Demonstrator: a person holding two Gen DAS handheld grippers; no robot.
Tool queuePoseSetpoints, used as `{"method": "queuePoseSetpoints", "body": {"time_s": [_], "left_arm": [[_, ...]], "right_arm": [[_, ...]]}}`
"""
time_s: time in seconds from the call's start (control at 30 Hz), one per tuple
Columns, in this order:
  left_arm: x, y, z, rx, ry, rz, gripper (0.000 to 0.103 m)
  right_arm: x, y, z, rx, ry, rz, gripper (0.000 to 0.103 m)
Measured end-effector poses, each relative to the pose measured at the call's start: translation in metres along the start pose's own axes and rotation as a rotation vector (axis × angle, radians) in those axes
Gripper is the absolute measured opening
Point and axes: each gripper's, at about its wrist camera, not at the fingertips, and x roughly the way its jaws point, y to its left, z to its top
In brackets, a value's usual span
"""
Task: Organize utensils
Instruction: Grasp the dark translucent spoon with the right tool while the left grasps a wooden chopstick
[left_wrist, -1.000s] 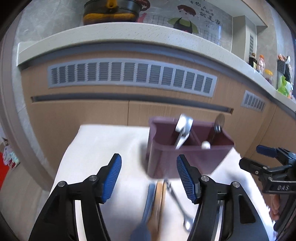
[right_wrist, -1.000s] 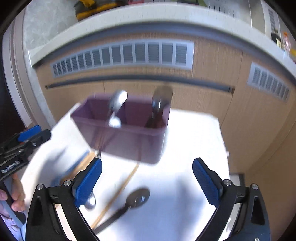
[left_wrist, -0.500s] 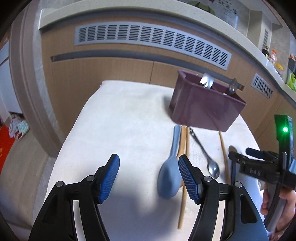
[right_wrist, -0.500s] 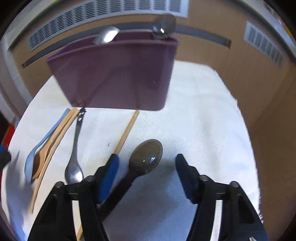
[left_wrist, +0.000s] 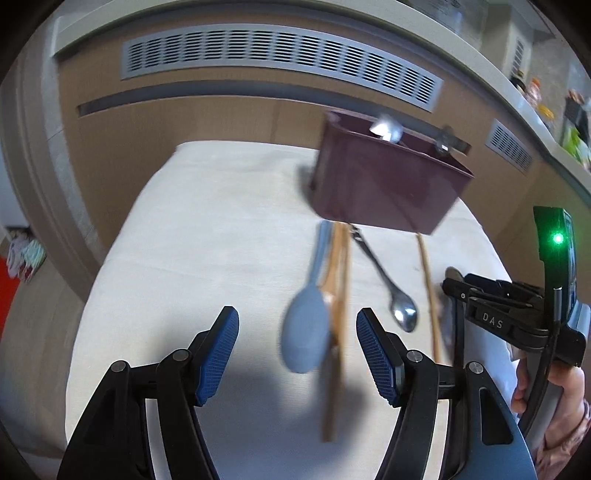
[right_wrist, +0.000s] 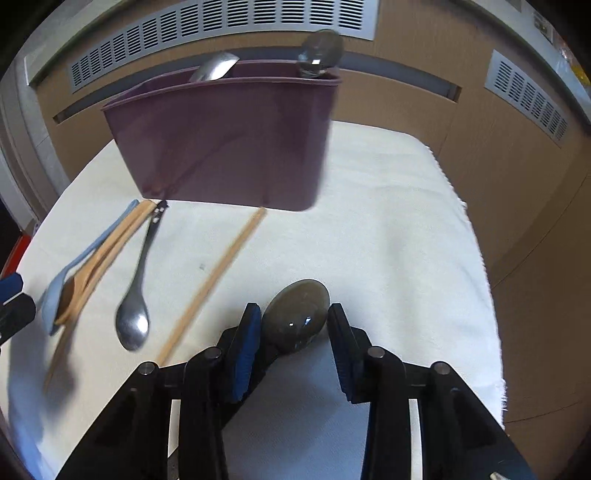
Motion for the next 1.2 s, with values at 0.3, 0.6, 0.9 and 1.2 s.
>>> {"method": "queuePoseSetpoints", "body": {"time_s": [0.3,0.6,0.9,1.2], "left_arm": [[0.037,-0.078,0.029,0.174,0.144,-0.185,0.054],[0.107,-0.153,0.060,0.391,0.361,-0.119,0.020],[0.132,-0.168,0.070,0.390,0.410,-0.055,0.006],[0.075,-0.152,0.055,0.341,0.211,-0.118,0.006]], "right_arm": [[-0.025,-0.044,-0.035,0.030,-0.024,0.019,0.034],[-0.036,-0.059,-0.043,0.057,-0.076,0.061,0.034],[-0.035,-0.062,-0.046,0.067,-0.087,0.084,0.035],[-0.049,-0.051,-0.040,0.042,-0.135,0.097,0.034]]}}
